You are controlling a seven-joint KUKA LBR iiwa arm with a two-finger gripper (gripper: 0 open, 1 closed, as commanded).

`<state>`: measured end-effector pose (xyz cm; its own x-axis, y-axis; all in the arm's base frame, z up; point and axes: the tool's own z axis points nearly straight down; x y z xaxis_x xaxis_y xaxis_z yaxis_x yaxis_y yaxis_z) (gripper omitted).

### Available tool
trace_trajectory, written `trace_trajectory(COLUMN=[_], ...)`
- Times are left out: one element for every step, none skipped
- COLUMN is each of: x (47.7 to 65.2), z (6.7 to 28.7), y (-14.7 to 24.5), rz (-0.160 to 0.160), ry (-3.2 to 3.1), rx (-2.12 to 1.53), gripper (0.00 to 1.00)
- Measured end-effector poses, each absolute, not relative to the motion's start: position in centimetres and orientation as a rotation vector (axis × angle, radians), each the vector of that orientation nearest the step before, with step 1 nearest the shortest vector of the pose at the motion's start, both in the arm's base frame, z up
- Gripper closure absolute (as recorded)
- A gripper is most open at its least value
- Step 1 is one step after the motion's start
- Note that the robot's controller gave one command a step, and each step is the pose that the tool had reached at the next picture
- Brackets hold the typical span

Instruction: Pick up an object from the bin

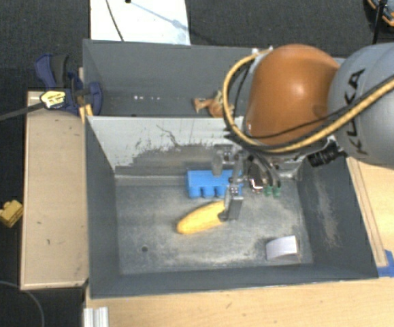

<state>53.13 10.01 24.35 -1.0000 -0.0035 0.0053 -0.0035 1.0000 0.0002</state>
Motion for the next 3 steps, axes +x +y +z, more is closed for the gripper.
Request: trace_trajectory(x=[53.3,53.6,53.4], z=[24.8,20.3,15.4], y=[9.9,10.2,10.1], rz=[-0.002,-0.003,-0.001], ry=[-3.145,-3.152,-3.136], rx=[0.001,0.07,0.256], gripper=[0.0,0.0,0.0])
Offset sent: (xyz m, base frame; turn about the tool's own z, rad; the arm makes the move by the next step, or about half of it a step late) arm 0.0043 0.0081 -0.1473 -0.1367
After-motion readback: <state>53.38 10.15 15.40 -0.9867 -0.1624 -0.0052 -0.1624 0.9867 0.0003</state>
